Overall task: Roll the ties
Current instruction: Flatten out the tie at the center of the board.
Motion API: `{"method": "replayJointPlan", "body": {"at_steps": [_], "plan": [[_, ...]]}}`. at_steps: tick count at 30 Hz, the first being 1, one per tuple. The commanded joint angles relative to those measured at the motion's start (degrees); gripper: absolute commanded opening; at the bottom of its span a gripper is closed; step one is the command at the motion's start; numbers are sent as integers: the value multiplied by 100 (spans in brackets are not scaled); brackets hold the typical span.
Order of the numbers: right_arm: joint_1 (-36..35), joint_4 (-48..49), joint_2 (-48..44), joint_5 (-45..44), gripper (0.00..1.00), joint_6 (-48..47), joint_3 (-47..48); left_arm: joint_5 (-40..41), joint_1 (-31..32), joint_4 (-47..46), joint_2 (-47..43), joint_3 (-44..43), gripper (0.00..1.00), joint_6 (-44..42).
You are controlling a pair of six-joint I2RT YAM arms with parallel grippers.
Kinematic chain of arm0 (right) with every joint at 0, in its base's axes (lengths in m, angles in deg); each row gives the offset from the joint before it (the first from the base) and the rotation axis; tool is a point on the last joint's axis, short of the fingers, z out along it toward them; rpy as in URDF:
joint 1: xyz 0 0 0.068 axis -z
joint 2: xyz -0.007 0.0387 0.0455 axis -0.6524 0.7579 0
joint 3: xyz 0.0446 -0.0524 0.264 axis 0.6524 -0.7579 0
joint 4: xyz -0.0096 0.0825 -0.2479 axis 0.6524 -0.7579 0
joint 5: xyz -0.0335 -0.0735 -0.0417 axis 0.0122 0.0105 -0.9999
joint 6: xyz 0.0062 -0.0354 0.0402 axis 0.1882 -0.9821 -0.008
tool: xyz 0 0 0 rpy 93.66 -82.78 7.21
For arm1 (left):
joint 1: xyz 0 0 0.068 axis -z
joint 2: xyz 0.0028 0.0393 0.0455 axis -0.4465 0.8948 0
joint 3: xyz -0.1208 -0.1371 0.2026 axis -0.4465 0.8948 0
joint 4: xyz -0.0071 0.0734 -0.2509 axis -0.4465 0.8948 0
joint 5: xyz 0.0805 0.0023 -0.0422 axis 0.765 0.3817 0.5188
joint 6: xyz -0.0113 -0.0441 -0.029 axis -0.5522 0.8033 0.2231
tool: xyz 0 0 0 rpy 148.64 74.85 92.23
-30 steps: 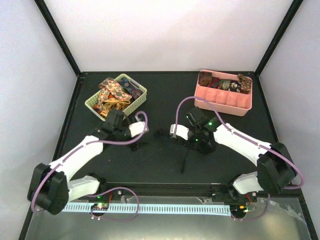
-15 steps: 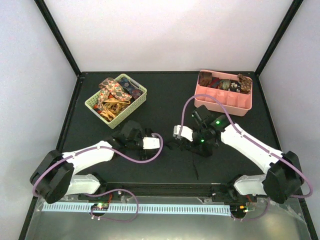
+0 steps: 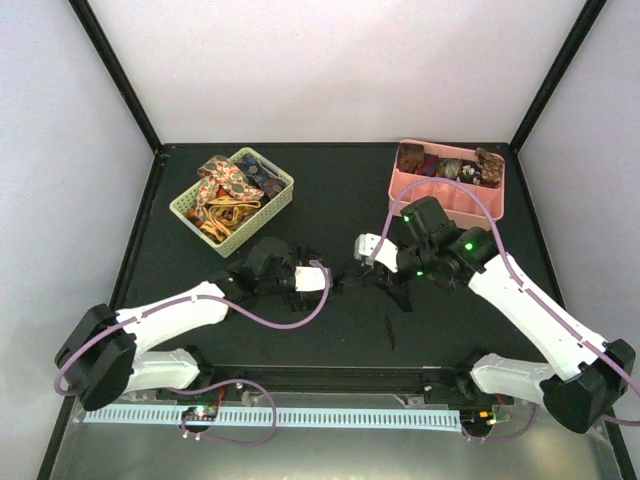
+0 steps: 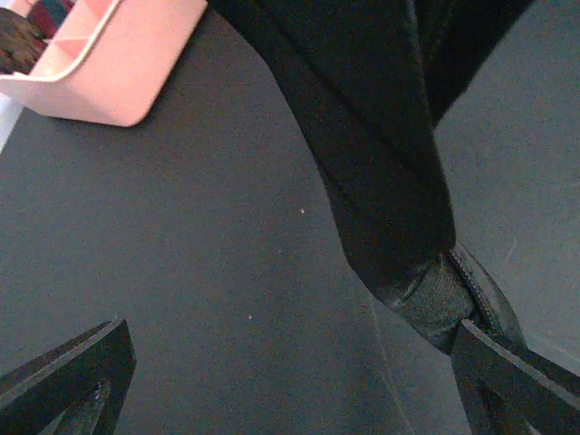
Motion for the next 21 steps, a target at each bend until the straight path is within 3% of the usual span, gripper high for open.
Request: {"method": "replayJointPlan", "body": {"at_steps": [1,6,11,17,18,21], "plan": [[40,-188,-200,154,2,139,246,-13,41,-230,-212,-43,99,249],[39,-341,-281,198,2,216,453,185,33,-28,-379,-187,85,213],[37,-517,-360,44,2,281,479,102,26,310,-659,-317,44,165],[129,-713,-393,42,2,114,309,-412,-38,1173,-1200,-393,7,-52],[129,-784,-370,69,2,52,320,-572,-39,1439,-1269,-448,2,-105],[129,-996,-287,64,2,-171,328,-1048,-63,2462,-1441,-710,2,-230]]}}
